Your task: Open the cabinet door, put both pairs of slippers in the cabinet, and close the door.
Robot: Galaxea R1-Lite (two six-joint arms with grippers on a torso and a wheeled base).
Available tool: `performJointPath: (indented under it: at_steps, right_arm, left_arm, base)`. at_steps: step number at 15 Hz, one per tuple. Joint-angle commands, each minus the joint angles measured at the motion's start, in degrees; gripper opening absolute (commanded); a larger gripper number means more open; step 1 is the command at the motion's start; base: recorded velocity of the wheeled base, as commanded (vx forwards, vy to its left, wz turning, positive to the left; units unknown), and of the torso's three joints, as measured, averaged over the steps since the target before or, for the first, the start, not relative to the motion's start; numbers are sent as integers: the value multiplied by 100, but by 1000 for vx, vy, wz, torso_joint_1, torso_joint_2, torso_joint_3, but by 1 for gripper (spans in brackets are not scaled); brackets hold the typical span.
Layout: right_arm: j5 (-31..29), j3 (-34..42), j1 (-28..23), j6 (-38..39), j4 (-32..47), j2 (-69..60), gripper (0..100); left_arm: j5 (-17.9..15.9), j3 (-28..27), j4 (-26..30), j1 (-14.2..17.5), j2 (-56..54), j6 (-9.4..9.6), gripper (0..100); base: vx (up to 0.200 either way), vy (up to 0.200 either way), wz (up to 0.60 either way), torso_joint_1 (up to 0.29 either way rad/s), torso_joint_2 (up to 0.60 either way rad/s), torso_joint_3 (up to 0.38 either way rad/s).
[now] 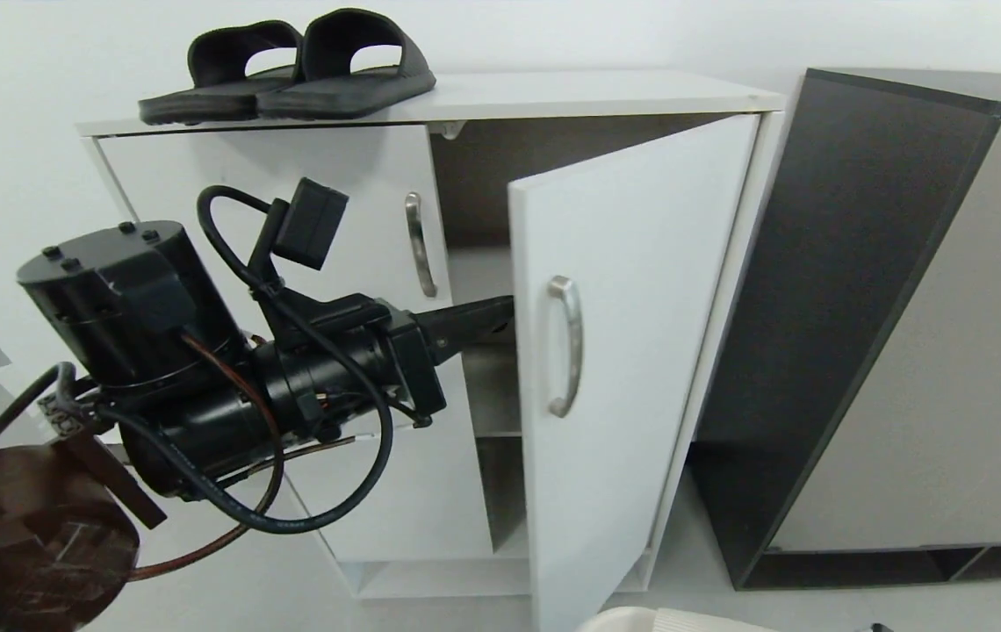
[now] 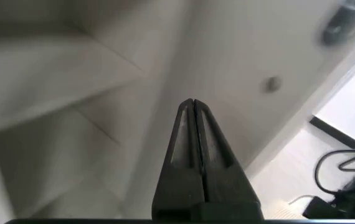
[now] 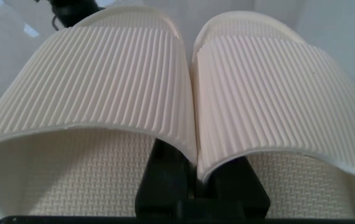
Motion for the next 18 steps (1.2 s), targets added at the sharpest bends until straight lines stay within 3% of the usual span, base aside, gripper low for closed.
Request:
performJointPath:
  at_steps: [1,7,10,11,12,13,15,17,18]
  right_arm:
    - [1,81,122,-14,0,-152,0]
    - [10,477,667,-14,0,-582,0]
    - [-148,-95,368,206,9,-11,0]
    - [-1089,-965,8,1076,35,718,0]
    - [-1924,-1413,8,1700,35,1167,0]
    - [-2609,-1800,-1,1832,35,1703,0]
    - [-3330,-2564,-107,1823,44,2380,0]
    - [-3559,-3057,-353,1832,457,2529,0]
    - [-3726,-3259,-493,1850,1019,2459,0]
  left_arm:
    - [15,45,-11,-137,-109,-8,0]
    - [15,116,-11,-49,-74,-25,0]
    - [50,186,-11,197,-91,45,0]
    - [516,415,6,267,-408,564,0]
    - [797,582,24,267,-583,775,0]
    - [938,722,24,267,-803,854,0]
    - [1315,1030,59,259,-1392,862,0]
    - [2414,1091,657,259,-2122,871,0]
    - [3126,1118,1465,259,-2684,871,0]
  base:
    - [-200,0,0,2,7,7]
    - [0,0,0,0,0,0]
    - [0,0,0,0,0,0]
    - [0,0,0,0,0,0]
    - [0,0,0,0,0,0]
    - [0,0,0,0,0,0]
    - [0,0,0,0,0,0]
    - [0,0,0,0,0,0]
    - [0,0,0,0,0,0]
